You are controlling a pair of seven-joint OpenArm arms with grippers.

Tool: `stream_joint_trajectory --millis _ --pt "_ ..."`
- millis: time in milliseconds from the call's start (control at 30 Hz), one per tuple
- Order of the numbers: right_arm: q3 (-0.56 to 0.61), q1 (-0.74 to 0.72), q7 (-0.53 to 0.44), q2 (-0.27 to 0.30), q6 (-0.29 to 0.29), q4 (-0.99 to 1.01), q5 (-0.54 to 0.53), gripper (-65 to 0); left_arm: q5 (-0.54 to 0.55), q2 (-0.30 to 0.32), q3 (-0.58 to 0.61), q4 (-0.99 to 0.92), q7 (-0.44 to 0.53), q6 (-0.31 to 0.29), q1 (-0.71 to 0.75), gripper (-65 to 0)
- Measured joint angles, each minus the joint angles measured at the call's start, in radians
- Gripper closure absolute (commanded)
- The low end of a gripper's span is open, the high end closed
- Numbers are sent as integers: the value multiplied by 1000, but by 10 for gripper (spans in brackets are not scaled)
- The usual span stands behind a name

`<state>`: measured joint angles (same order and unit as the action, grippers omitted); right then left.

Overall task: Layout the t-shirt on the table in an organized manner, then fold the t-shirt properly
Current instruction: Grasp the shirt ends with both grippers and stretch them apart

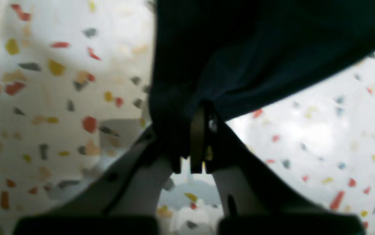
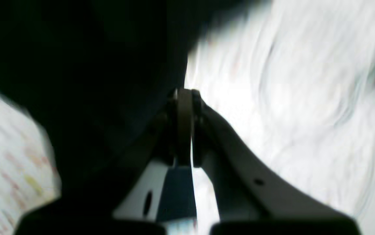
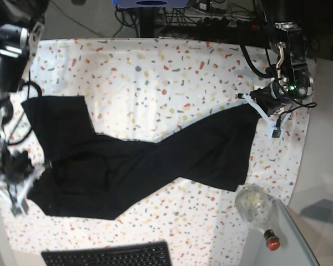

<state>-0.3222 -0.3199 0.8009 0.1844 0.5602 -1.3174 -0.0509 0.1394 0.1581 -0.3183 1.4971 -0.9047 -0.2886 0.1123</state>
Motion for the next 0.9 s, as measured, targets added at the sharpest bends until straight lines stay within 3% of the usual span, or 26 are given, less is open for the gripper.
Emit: stream_joint_trajectory --millis 33,167,233,333,400,500,700,767,900 --pt "16 -48 -6 0 -2 56 2 0 -4 5 -1 -14 -1 0 -14 0" --pt "69 -216 -112 23 -11 375 21 -327 7 24 1 -76 4 0 -59 0" --pt "92 -291 -210 25 -16 553 24 -452 6 25 1 -84 31 0 -53 0" --pt "149 -375 -368 28 -14 794 19 -531 -1 23 0 -88 79 0 -35 0" --pt "186 -393 -462 27 -48 894 11 -528 0 23 2 -101 95 0 -34 0" --pt "251 -379 -544 27 -180 941 21 -530 -1 23 1 -129 111 0 -28 0" --pt "354 -380 -603 19 -222 997 13 -518 7 35 1 -154 131 0 -24 0" --pt "372 -361 -613 8 -256 997 13 -438 7 36 1 -154 131 0 -24 0" --pt "375 -318 -655 4 -258 998 13 -110 7 34 1 -154 131 0 -24 0"
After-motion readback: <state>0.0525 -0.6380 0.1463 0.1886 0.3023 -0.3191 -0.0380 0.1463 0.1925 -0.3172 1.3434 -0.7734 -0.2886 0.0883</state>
